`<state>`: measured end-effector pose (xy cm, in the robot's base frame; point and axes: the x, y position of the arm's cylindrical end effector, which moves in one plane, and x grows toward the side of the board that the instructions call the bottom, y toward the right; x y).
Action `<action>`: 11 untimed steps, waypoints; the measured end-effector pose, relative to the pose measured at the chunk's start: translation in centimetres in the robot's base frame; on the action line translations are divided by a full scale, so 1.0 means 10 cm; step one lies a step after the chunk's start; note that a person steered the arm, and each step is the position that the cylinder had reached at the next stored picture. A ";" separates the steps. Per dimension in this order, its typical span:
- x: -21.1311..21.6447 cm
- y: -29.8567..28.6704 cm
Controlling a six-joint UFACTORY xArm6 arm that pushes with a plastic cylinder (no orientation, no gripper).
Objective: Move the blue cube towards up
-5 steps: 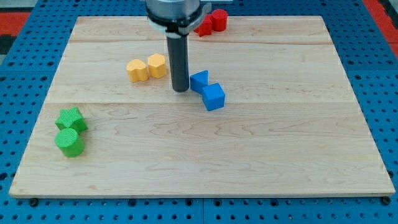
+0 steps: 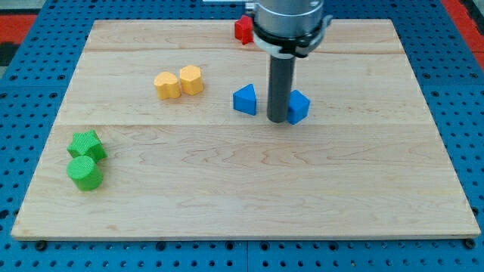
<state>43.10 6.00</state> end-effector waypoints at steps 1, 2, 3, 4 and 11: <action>-0.14 0.13; -0.14 0.42; -0.14 0.75; -0.16 1.03; -0.90 0.91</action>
